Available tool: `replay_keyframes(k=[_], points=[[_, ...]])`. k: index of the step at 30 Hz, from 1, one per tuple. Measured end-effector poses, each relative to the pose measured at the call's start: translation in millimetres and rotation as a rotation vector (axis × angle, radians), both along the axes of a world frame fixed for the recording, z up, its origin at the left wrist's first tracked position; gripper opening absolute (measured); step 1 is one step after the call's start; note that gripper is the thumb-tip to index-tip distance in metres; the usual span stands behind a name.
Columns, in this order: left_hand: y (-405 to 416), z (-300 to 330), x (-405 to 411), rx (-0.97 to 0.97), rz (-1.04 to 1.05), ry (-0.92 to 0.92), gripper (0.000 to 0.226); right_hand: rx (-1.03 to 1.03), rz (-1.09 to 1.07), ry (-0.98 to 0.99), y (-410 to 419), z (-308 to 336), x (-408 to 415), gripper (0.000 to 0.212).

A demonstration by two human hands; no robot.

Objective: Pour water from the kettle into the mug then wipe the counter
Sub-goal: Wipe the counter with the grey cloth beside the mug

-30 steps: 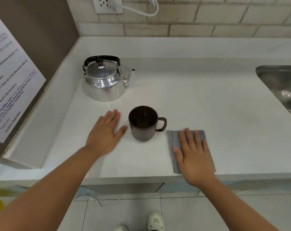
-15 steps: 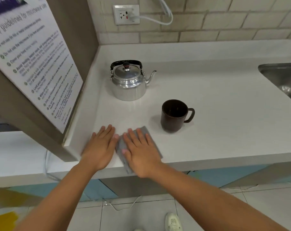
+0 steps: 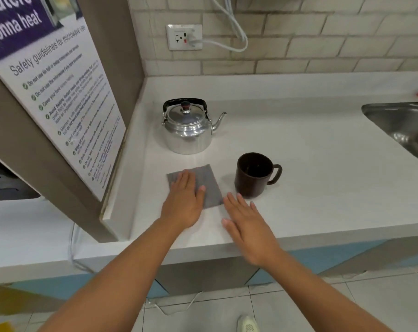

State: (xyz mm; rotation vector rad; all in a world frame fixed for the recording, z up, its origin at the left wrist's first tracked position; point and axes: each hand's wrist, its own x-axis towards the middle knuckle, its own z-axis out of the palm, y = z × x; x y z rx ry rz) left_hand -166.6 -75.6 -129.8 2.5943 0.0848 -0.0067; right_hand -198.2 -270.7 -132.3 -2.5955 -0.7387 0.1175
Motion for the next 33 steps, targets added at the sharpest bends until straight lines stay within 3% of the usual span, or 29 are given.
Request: replay_keyframes(k=[3, 10, 17, 22, 28, 33], points=[[-18, -6, 29, 0.238, 0.082, 0.116, 0.065, -0.113, -0.06, -0.024, -51, -3, -14, 0.057], [-38, -14, 55, 0.306, -0.154, 0.09, 0.062, -0.162, -0.244, 0.032, -115, -1, 27, 0.063], [17, -11, 54, 0.448, 0.162, 0.182, 0.063, -0.14, -0.173, 0.096, -108, 0, 75, 0.061], [-17, -14, 43, 0.34, -0.126, 0.086, 0.063, -0.137, -0.137, 0.089, -105, -4, 79, 0.059], [16, -7, 9, 0.305, -0.038, 0.156, 0.064, -0.134, -0.123, 0.102, -107, -5, 80, 0.059], [3, -16, -52, 0.343, -0.036, 0.096, 0.067, -0.121, -0.126, 0.1, -107, -6, 80, 0.059]])
